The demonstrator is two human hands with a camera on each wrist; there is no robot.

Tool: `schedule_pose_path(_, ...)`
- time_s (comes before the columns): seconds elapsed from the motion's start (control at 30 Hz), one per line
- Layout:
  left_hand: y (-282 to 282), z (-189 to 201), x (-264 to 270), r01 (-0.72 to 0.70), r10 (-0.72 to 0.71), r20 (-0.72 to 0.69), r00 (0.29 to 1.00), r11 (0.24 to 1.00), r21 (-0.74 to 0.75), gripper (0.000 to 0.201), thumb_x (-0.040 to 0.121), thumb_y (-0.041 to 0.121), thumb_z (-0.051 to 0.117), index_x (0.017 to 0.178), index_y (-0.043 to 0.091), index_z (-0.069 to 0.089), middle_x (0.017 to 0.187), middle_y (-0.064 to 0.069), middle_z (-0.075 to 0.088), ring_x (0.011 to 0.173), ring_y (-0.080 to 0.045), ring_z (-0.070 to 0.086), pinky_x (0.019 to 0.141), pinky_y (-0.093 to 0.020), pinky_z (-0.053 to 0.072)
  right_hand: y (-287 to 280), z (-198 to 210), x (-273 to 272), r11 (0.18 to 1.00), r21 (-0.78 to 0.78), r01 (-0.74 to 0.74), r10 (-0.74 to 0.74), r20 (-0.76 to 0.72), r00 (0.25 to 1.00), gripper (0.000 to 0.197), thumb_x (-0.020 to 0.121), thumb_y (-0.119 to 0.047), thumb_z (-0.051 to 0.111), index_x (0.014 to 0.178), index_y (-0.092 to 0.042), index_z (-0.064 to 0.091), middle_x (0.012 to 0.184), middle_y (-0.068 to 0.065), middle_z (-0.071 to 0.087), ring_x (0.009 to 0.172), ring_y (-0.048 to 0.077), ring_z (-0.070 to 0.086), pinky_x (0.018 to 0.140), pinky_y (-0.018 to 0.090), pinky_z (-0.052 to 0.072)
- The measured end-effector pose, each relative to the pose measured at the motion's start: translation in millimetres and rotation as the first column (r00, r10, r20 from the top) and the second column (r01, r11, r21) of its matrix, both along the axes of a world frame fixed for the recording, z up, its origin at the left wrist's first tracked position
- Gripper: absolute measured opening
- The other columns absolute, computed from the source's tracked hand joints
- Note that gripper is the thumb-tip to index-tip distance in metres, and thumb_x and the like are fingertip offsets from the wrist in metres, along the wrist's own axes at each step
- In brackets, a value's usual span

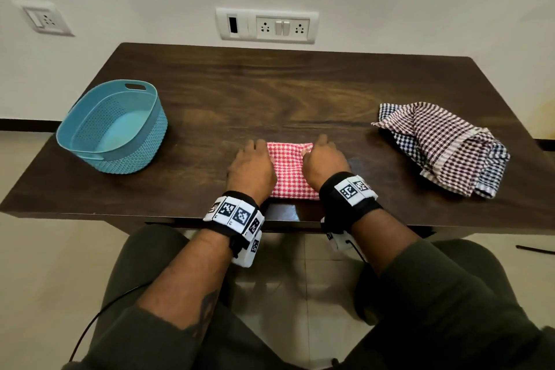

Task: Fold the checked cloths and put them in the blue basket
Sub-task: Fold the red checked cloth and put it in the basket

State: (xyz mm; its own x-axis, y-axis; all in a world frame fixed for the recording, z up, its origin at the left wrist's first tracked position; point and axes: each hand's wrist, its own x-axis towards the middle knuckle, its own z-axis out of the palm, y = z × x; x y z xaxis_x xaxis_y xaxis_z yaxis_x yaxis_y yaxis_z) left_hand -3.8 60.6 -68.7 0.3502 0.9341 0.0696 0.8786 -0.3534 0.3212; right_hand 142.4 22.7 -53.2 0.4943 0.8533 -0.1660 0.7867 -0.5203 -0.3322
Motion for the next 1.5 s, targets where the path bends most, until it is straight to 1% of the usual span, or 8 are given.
schedule_pose_path(0.23, -2, -17, 2, 0.398, -0.418, -0.325, 0.848, 0.908, -0.129, 0.066, 0.098, 0.035, 0.039, 0.157, 0.019, 0.015, 0.165, 0.001, 0.012, 0.151, -0.024, 0.01, 0.122, -0.044, 0.013, -14, -26, -14, 0.841, -0.282, -0.461, 0.501, 0.083, 0.862, 0.075, 0.099, -0.046, 0.03, 0.157, -0.01, 0.0, 0.165, 0.008, -0.009, 0.151, 0.025, -0.013, 0.118, 0.059, -0.008)
schedule_pose_path(0.6, 15, -20, -2, 0.33, -0.412, -0.318, 0.854, 0.901, -0.282, 0.075, 0.096, 0.035, 0.036, 0.158, 0.015, -0.002, 0.165, -0.001, -0.012, 0.152, -0.017, -0.007, 0.122, -0.047, 0.006, -8, -33, 8, 0.864, -0.282, -0.417, 0.423, -0.043, 0.905, 0.098, 0.087, -0.073, 0.038, 0.155, -0.025, -0.015, 0.162, -0.003, -0.026, 0.15, 0.031, -0.018, 0.118, 0.06, -0.002)
schedule_pose_path(0.77, 6, 1, 2, -0.065, 0.078, 0.134, 0.988, 0.993, -0.094, 0.053, 0.088, 0.025, 0.054, 0.136, 0.003, 0.042, 0.14, -0.018, 0.044, 0.125, -0.038, 0.049, 0.103, -0.044, 0.041, -11, 5, 5, 0.991, 0.134, 0.013, 0.013, -0.191, 0.982, 0.076, 0.087, -0.018, 0.058, 0.151, -0.003, 0.021, 0.156, 0.022, 0.025, 0.136, 0.043, 0.037, 0.109, 0.044, 0.035)
schedule_pose_path(1.03, 9, 17, 30, -0.235, 0.257, -0.012, 0.966, 0.867, -0.44, 0.045, 0.088, 0.022, 0.065, 0.127, -0.002, 0.061, 0.133, -0.017, 0.06, 0.122, -0.028, 0.059, 0.093, -0.03, 0.049, -18, 12, -9, 0.987, -0.135, 0.085, -0.119, -0.263, 0.957, 0.035, 0.09, -0.015, 0.058, 0.119, 0.003, 0.062, 0.125, 0.022, 0.063, 0.115, 0.036, 0.061, 0.083, 0.033, 0.049)
schedule_pose_path(1.17, 14, 33, 17, -0.183, 0.278, 0.092, 0.956, 0.814, -0.552, 0.051, 0.088, 0.026, 0.07, 0.13, -0.002, 0.058, 0.132, -0.014, 0.062, 0.121, -0.027, 0.06, 0.091, -0.028, 0.048, -18, 9, -8, 0.97, -0.136, 0.201, -0.242, -0.526, 0.815, 0.051, 0.082, -0.019, 0.072, 0.126, 0.004, 0.059, 0.117, 0.019, 0.068, 0.102, 0.032, 0.068, 0.076, 0.032, 0.055)
schedule_pose_path(1.3, 29, 59, -24, 0.015, 0.325, 0.419, 0.848, 0.775, -0.632, 0.041, 0.087, 0.027, 0.069, 0.12, 0.003, 0.066, 0.116, -0.012, 0.071, 0.102, -0.026, 0.069, 0.095, -0.039, 0.054, -9, 25, -30, 0.959, -0.149, 0.242, -0.235, -0.894, 0.381, 0.034, 0.091, -0.01, 0.065, 0.12, 0.006, 0.056, 0.091, 0.015, 0.07, 0.063, 0.022, 0.07, 0.046, 0.028, 0.054)
schedule_pose_path(1.43, 51, 107, -88, 0.053, 0.359, 0.565, 0.743, 0.81, -0.585, 0.034, 0.098, 0.027, 0.057, 0.125, 0.005, 0.061, 0.115, -0.009, 0.069, 0.102, -0.024, 0.068, 0.096, -0.04, 0.053, 26, 51, -77, 0.985, -0.07, 0.155, -0.086, -0.991, 0.099, 0.039, 0.093, -0.011, 0.059, 0.129, 0.002, 0.054, 0.12, 0.016, 0.067, 0.1, 0.028, 0.067, 0.088, 0.043, 0.055)
schedule_pose_path(1.5, 67, 127, -128, 0.011, 0.35, 0.562, 0.75, 0.842, -0.54, 0.033, 0.098, 0.033, 0.055, 0.12, 0.009, 0.064, 0.111, -0.003, 0.072, 0.098, -0.021, 0.07, 0.095, -0.041, 0.053, 48, 69, -108, 0.984, -0.003, 0.179, -0.02, -0.996, 0.092, 0.035, 0.089, -0.006, 0.063, 0.123, 0.003, 0.058, 0.107, 0.014, 0.069, 0.087, 0.025, 0.069, 0.081, 0.042, 0.057)
